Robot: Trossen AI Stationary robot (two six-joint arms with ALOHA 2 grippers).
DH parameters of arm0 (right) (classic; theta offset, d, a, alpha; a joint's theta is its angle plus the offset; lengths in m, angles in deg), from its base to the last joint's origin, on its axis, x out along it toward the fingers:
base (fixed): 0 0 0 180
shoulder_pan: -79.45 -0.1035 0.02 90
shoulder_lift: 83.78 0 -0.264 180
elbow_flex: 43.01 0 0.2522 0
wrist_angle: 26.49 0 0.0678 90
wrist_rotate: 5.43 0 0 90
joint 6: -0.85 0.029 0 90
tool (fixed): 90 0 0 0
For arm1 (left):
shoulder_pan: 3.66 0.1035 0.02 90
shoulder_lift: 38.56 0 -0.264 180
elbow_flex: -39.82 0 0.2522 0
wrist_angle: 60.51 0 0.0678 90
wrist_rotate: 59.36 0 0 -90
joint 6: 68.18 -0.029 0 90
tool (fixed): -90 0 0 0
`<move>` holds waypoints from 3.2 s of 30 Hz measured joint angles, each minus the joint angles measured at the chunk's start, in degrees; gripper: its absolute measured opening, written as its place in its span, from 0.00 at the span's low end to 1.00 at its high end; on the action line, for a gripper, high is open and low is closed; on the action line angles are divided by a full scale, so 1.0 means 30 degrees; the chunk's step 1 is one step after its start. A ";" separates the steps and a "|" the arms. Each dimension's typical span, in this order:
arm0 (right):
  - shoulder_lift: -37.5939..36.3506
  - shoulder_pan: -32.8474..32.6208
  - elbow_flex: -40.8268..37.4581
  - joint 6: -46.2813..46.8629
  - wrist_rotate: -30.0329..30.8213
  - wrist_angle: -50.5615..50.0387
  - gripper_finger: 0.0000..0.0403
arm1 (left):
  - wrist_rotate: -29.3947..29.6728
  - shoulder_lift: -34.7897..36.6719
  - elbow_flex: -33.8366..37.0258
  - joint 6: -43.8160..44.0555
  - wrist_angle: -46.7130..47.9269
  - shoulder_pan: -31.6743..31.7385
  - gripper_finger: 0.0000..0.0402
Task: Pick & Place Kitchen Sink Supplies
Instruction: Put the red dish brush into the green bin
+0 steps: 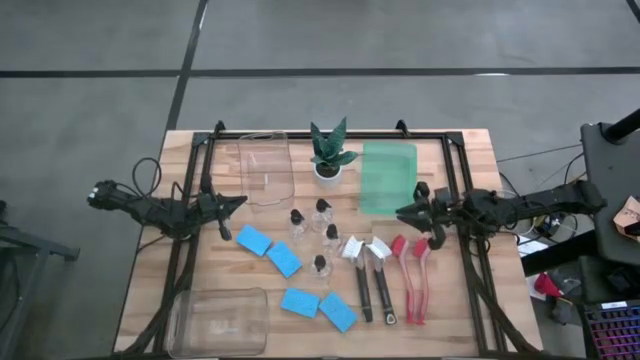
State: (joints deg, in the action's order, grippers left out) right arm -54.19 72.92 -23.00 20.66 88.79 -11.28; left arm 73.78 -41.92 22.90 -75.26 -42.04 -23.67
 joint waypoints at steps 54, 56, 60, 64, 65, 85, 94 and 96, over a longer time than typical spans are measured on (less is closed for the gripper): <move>2.0208 -0.0452 1.0335 -0.4161 0.0274 0.3177 0.64 | 0.0004 -0.0004 0.0007 -0.0005 -0.0126 0.0000 0.00; 2.0208 -0.0445 1.0335 -0.4168 0.0301 0.3204 0.63 | 0.0000 -0.0003 0.0007 -0.0003 -0.0126 0.0005 0.00; 2.0208 -0.0452 1.0356 -0.4153 0.0521 0.3420 0.62 | 0.0000 -0.0006 0.0007 -0.0005 -0.0126 0.0000 0.00; 2.0347 -0.0444 1.0532 -0.4208 0.0660 0.3462 0.60 | 0.0000 -0.0005 0.0007 -0.0001 -0.0126 0.0003 0.00; 2.0378 -0.0452 1.0541 -0.4249 0.0660 0.3424 0.60 | 0.0004 0.0000 0.0007 -0.0005 -0.0126 0.0000 0.00; 2.0405 -0.0452 1.0547 -0.4670 0.0617 0.3374 0.63 | 0.0001 -0.0001 0.0007 0.0000 -0.0133 0.0001 0.00; 2.0321 -0.0452 1.0532 -0.4750 0.0605 0.2477 0.60 | 0.0000 -0.0002 0.0007 -0.0003 -0.0129 0.0000 0.00; 2.0262 -0.0452 1.0525 -0.4751 0.0608 0.2409 0.60 | 0.0000 0.0000 0.0004 -0.0005 -0.0133 0.0004 0.00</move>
State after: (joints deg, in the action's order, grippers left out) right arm 6.60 71.57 8.58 6.41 90.61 -4.05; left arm 73.78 -41.92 22.92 -75.27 -42.44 -23.66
